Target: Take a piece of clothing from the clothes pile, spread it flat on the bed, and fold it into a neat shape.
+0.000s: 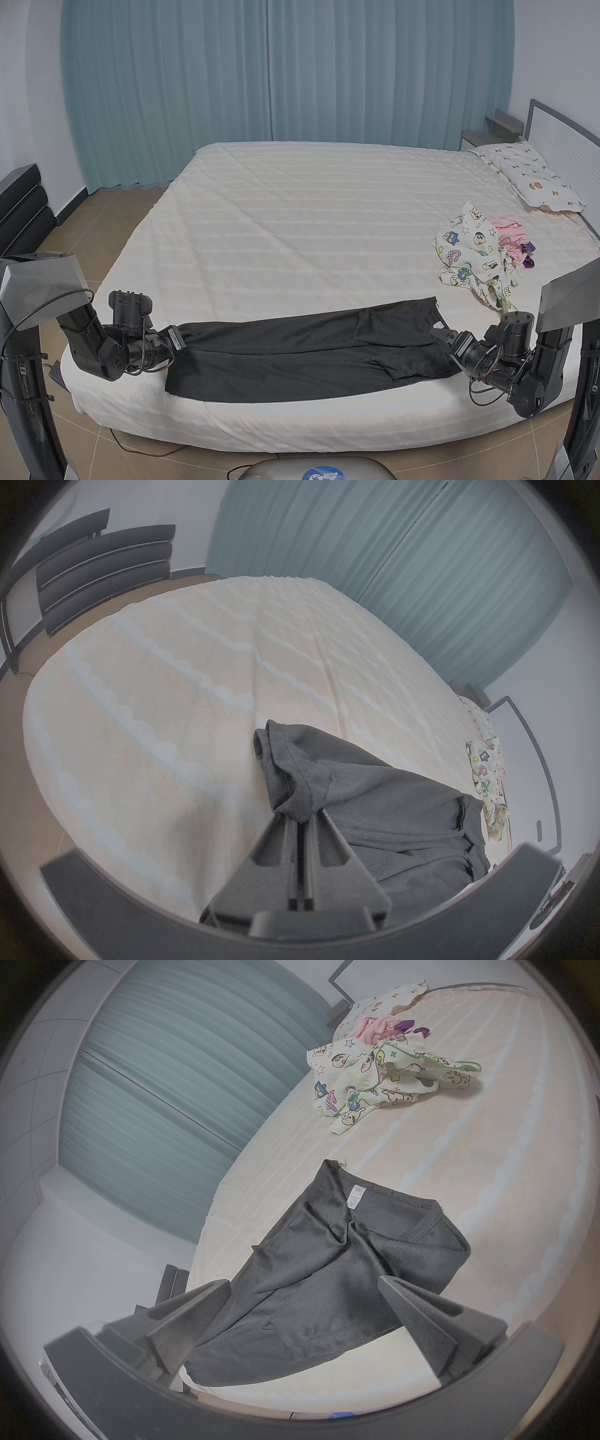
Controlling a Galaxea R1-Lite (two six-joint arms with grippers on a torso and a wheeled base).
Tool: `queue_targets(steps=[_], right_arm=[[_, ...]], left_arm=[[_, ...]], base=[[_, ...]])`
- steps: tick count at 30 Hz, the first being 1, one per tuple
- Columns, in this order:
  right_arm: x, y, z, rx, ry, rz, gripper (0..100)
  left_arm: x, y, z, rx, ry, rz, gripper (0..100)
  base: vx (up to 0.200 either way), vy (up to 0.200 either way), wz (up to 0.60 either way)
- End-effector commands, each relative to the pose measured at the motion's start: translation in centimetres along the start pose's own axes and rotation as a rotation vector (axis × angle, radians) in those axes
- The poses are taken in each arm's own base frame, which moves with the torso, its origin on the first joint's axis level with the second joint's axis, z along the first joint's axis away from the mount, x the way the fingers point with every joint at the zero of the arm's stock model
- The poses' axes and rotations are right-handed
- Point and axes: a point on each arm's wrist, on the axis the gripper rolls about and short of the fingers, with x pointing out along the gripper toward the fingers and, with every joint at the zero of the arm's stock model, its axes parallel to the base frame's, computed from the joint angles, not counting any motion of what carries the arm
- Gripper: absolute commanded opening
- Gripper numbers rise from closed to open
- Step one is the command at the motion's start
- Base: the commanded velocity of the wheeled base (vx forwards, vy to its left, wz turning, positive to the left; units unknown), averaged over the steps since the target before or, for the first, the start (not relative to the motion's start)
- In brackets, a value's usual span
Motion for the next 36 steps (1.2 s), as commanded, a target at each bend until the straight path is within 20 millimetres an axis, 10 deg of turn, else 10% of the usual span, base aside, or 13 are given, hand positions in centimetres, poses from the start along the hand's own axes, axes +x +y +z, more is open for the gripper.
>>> queue_targets(steps=[1, 10, 11, 36], right_arm=[[0.0, 0.1, 0.1, -0.001, -0.01, 0.013, 100], [0.0, 0.1, 0.1, -0.001, -0.01, 0.013, 100], [0.0, 0.1, 0.1, -0.001, -0.01, 0.013, 100], [0.1, -0.1, 0.1, 0.003, -0.009, 0.008, 100]], left_arm=[[-0.3, -0.8, -0.1, 0.016, 0.01, -0.009, 0], [0.0, -0.2, -0.6, 0.008, 0.041, 0.029, 0], [0.1, 0.1, -0.6, 0.007, 0.046, 0.036, 100], [1.6, 0.1, 0.0, -0.002, 0.028, 0.032, 100]], base=[[0.0, 0.0, 0.0], [0.0, 0.0, 0.0], [0.0, 0.0, 0.0], [0.0, 0.0, 0.0]])
